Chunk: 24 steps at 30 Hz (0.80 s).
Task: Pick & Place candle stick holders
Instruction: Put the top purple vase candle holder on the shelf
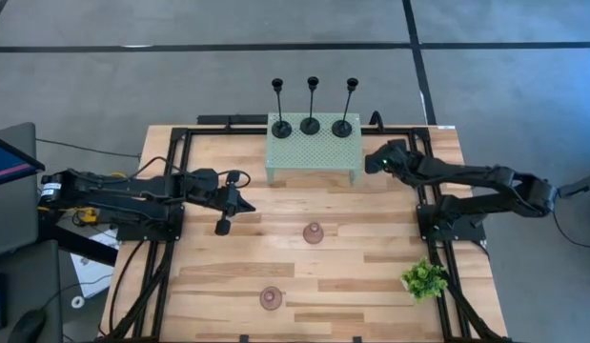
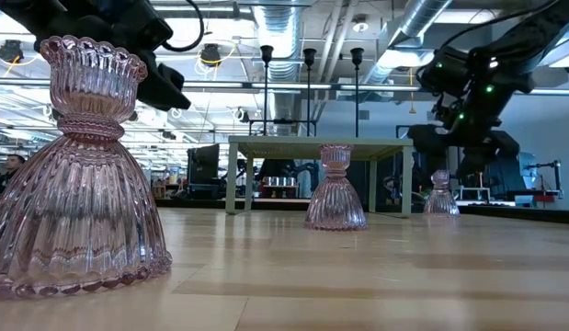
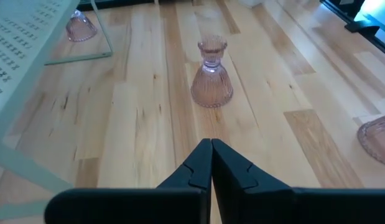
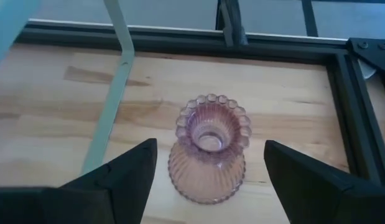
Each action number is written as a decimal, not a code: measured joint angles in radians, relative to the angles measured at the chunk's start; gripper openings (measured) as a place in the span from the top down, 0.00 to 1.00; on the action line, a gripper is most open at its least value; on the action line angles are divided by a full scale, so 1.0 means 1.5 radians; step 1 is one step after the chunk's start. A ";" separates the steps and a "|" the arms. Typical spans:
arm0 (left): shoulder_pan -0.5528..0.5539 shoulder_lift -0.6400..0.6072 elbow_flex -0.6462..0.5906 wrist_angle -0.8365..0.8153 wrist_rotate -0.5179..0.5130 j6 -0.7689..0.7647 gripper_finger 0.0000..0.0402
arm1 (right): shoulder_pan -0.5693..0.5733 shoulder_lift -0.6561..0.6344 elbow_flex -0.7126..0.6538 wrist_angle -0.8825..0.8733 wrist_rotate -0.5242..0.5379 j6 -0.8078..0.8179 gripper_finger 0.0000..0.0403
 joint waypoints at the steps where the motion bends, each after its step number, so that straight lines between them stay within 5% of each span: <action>1: 0.000 0.000 0.000 0.002 0.000 0.000 0.98 | -0.004 0.005 0.000 0.007 -0.002 -0.001 0.29; 18: 0.000 0.000 0.000 0.007 0.000 0.000 0.99 | -0.027 0.068 0.000 0.094 -0.002 -0.047 0.30; 24: 0.000 0.000 0.000 0.008 0.000 0.000 0.98 | -0.027 0.068 0.000 0.081 -0.002 -0.047 0.37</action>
